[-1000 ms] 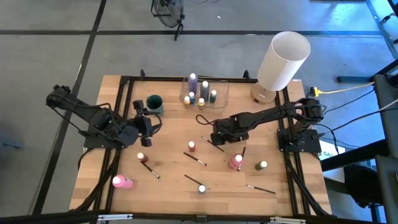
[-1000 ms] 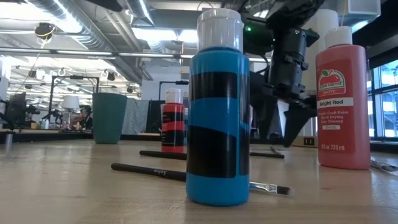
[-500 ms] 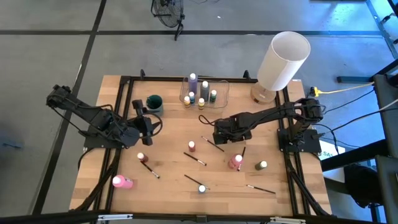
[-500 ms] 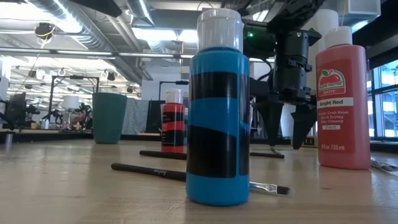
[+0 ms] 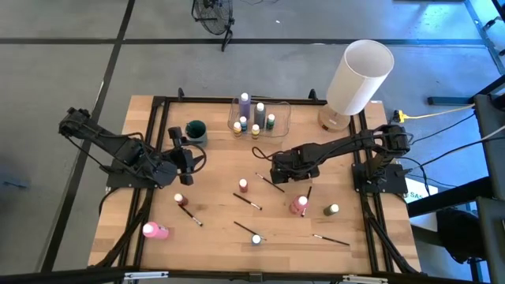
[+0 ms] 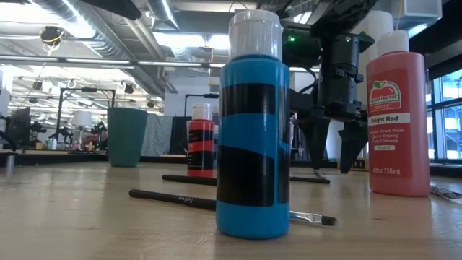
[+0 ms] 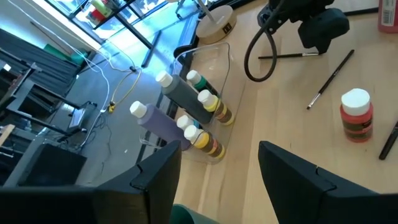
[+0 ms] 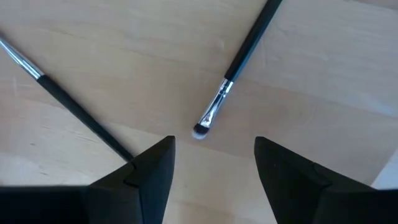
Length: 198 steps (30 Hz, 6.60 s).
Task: Pick & Place Paint Supplies
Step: Put the silver paint brush into the green cup
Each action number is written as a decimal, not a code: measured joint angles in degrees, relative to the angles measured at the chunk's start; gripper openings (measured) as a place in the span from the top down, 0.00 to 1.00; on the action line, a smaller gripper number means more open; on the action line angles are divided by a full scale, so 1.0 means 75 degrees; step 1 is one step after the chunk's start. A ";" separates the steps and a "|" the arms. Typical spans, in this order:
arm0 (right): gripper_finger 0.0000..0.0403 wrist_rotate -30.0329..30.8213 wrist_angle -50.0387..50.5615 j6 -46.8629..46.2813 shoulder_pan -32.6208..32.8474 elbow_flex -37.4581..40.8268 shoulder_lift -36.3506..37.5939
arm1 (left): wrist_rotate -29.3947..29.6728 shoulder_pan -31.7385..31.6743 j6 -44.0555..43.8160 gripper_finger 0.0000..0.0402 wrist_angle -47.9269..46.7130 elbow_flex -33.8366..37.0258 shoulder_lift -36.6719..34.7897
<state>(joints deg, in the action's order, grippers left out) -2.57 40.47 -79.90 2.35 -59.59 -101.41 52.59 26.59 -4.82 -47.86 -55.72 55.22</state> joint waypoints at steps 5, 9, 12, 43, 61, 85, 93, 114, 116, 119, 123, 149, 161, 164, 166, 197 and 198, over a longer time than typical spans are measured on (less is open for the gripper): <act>0.44 0.0000 0.0002 -0.0093 0.0000 0.0000 0.0000 | 0.0000 0.0000 -0.0026 0.48 0.0000 0.0000 0.0000; 0.44 -0.0029 -0.0055 -0.0099 0.0003 -0.0005 -0.0089 | -0.0001 0.0000 -0.0026 0.48 0.0000 0.0000 0.0000; 0.44 -0.0145 -0.0131 -0.0111 0.0000 0.0000 -0.0248 | -0.0006 0.0000 -0.0026 0.48 0.0000 0.0000 0.0000; 0.44 -0.0513 -0.0194 -0.0274 -0.0251 -0.0012 -0.0428 | -0.0459 0.0000 -0.0079 0.48 -0.0003 0.0003 0.0001; 0.44 -0.0401 -0.0219 -0.0159 -0.0186 -0.0006 -0.0435 | -0.0596 0.0000 -0.0064 0.48 -0.0061 0.0003 0.0000; 0.44 -0.0289 0.0415 -0.0044 -0.0129 -0.0501 -0.0490 | -0.0779 0.0000 -0.0079 0.48 -0.0076 0.0003 0.0001; 0.44 -0.0551 0.0762 -0.0149 -0.0143 -0.0562 -0.0864 | -0.0800 0.0000 -0.0131 0.48 -0.0122 0.0009 0.0003; 0.44 -0.0151 0.1777 0.0116 -0.0201 -0.1262 -0.0950 | -0.0850 0.0001 -0.0265 0.48 -0.0236 0.0009 0.0003; 0.44 -0.0168 0.1671 0.0116 -0.0201 -0.1262 -0.0949 | -0.0852 0.0001 -0.0265 0.48 -0.0236 0.0009 0.0003; 0.44 -0.0235 0.1515 0.0116 -0.0192 -0.1265 -0.0947 | -0.0858 0.0002 -0.0268 0.48 -0.0256 0.0009 0.0003; 0.44 -0.0227 0.1433 0.0111 -0.0111 -0.1265 -0.0941 | -0.0861 0.0001 -0.0286 0.48 -0.0293 0.0009 0.0003; 0.44 -0.0262 0.1132 0.0172 -0.0105 -0.1271 -0.0924 | -0.0980 0.0002 -0.0673 0.48 -0.0512 0.0008 0.0003; 0.44 -0.0257 0.1285 0.0310 -0.0105 -0.1271 -0.0924 | -0.1027 0.0000 -0.0670 0.48 -0.0513 0.0006 0.0003; 0.44 -0.0108 0.1287 0.0370 -0.0098 -0.1271 -0.0965 | -0.1033 0.0001 -0.0667 0.48 -0.0512 0.0006 0.0003; 0.44 -0.0082 0.1254 0.0373 -0.0099 -0.1271 -0.0968 | -0.1040 0.0000 -0.0668 0.48 -0.0513 0.0006 0.0003; 0.62 -0.0316 0.1186 0.0283 0.0035 -0.1291 -0.1335 | -0.1187 0.0001 -0.0740 0.48 -0.0627 0.0006 0.0000; 0.63 -0.0318 0.1163 0.0261 0.0038 -0.1288 -0.1335 | -0.1188 0.0001 -0.0743 0.48 -0.0627 0.0006 0.0000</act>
<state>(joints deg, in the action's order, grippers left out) -4.95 49.19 -77.94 2.63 -69.25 -111.42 43.68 26.60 -10.39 -52.56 -55.68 55.22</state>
